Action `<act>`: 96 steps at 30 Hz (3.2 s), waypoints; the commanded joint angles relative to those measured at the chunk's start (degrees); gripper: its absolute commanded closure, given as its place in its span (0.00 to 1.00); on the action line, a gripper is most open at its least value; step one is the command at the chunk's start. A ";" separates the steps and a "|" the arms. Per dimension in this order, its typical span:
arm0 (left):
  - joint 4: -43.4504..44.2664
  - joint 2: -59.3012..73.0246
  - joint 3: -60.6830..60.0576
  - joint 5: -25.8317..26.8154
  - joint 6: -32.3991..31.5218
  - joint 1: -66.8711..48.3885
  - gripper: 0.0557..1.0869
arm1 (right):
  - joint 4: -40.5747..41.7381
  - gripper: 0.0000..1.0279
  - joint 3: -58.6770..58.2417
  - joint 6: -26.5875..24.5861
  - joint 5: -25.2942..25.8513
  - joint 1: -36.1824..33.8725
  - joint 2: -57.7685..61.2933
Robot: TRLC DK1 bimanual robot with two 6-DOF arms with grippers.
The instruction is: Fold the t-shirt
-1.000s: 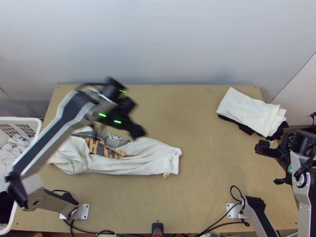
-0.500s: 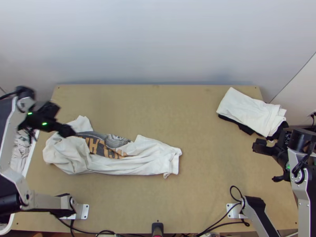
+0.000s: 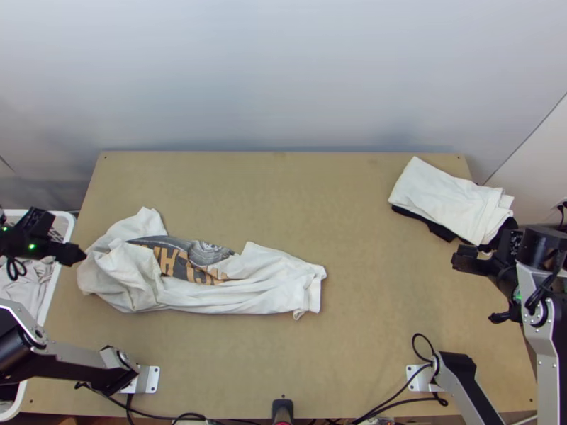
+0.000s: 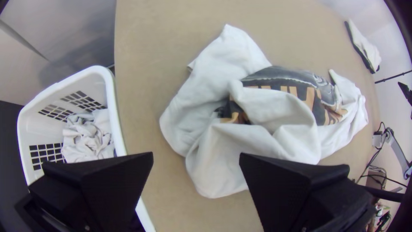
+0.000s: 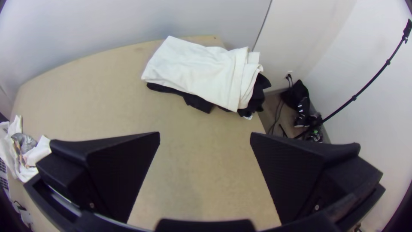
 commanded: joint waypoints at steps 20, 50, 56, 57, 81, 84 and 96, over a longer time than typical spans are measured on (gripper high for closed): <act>8.83 3.25 -14.19 -1.36 1.22 2.06 0.40 | 1.15 0.05 -2.70 0.17 0.04 0.53 -1.46; -14.19 11.69 41.10 15.16 -16.71 14.89 0.96 | 1.06 0.05 -1.21 0.44 -1.37 2.02 0.82; -15.51 0.26 36.26 24.30 -19.53 1.88 0.96 | 0.53 0.05 -0.77 0.52 -1.46 2.02 0.56; -15.51 -1.05 35.91 24.48 -20.76 -1.63 0.96 | 0.27 0.05 -0.95 0.44 -1.46 2.02 0.21; -6.90 20.21 47.51 23.07 -50.82 -98.40 0.95 | -10.98 0.05 -9.47 0.17 -1.10 -5.62 -18.95; -0.92 26.02 49.89 23.07 -54.59 -101.21 0.87 | -11.42 0.06 -8.86 0.17 -1.02 -9.32 -19.92; 6.29 33.13 51.29 22.54 -59.16 -104.64 0.04 | -9.66 0.07 -7.63 0.96 -1.37 -9.84 -17.63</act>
